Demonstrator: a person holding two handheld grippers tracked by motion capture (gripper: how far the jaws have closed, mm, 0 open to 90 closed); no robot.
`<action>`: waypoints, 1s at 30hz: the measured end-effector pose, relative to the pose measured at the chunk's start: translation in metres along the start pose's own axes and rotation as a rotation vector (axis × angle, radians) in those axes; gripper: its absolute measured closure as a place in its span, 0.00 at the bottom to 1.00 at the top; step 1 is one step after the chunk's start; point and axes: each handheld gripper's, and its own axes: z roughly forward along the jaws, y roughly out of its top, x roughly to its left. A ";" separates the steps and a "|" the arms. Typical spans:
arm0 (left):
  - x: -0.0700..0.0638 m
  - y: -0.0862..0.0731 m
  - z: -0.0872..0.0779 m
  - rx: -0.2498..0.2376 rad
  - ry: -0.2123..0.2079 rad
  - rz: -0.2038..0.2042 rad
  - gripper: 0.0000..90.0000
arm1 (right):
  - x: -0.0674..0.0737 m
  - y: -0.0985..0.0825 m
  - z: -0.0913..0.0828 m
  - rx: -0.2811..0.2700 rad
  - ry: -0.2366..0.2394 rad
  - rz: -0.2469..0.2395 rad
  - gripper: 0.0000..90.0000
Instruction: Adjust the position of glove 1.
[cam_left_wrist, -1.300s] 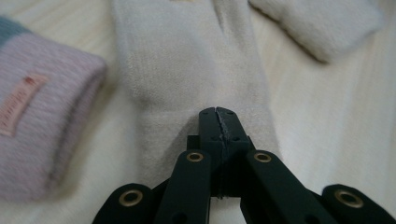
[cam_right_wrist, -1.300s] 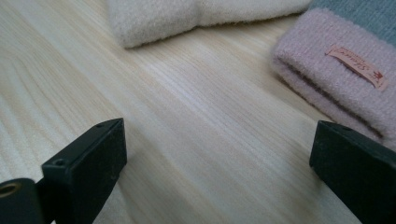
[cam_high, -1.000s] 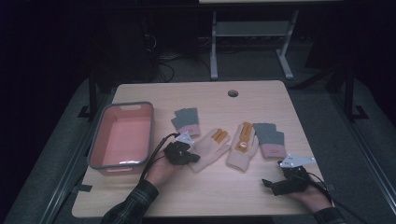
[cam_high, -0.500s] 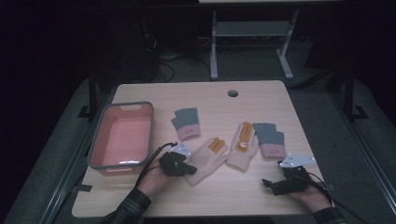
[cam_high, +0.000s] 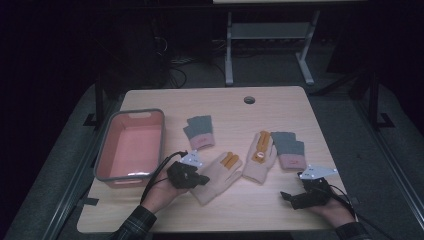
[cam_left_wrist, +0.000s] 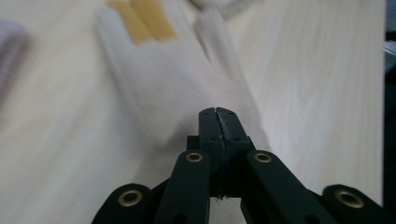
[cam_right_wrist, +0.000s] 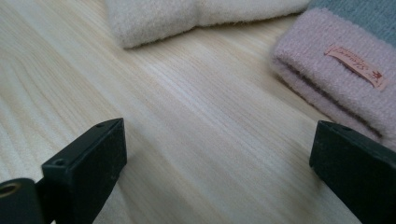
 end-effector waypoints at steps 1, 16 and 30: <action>0.000 0.000 0.000 0.000 0.000 0.000 0.99 | 0.000 0.000 0.000 0.000 0.000 0.000 0.04; 0.026 0.032 0.047 0.051 0.040 0.033 1.00 | 0.000 0.001 0.001 -0.001 -0.003 0.010 0.04; 0.014 0.026 0.035 -0.004 0.050 0.010 0.94 | 0.000 0.002 0.002 -0.003 -0.007 0.014 0.04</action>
